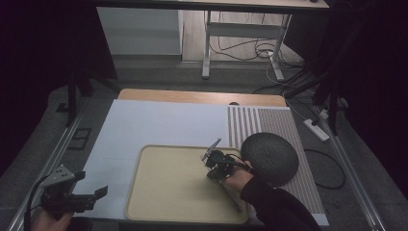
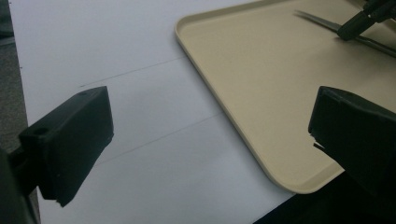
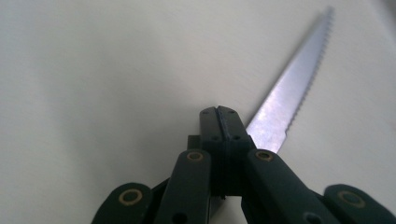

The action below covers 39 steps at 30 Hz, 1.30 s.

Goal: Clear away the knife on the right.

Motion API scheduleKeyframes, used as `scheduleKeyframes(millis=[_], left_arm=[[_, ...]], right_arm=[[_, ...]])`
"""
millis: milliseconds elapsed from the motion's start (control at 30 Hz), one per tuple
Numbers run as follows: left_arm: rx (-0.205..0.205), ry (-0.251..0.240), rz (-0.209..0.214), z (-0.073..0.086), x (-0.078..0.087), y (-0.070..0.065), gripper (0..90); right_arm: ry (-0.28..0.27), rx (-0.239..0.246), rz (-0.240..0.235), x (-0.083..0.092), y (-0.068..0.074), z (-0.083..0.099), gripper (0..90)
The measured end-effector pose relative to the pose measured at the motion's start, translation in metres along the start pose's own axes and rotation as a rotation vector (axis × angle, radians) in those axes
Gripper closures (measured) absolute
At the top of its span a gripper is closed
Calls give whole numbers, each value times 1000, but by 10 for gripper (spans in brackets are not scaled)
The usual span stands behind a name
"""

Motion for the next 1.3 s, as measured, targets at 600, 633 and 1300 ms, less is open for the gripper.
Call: scheduleKeyframes(millis=[600, 633, 1300], left_arm=[[4, -3, 2, 0, 1, 0, 10], [4, -4, 2, 0, 1, 0, 10], [3, -7, 4, 0, 1, 0, 11]], right_arm=[[53, -57, -18, 20, -3, 45, 900], [53, -57, -18, 20, -3, 45, 900], [49, -137, -9, 34, -12, 72, 862]])
Point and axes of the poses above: each handheld gripper's, and its own axes: x roughly backward along the jaws, z roughly out of its underside, y roughly to its left, the point moved 7 cm from there along -x, roughly forward along the jaws, and after that the axes turned 10 degrees about x, right-handed, at the moved point
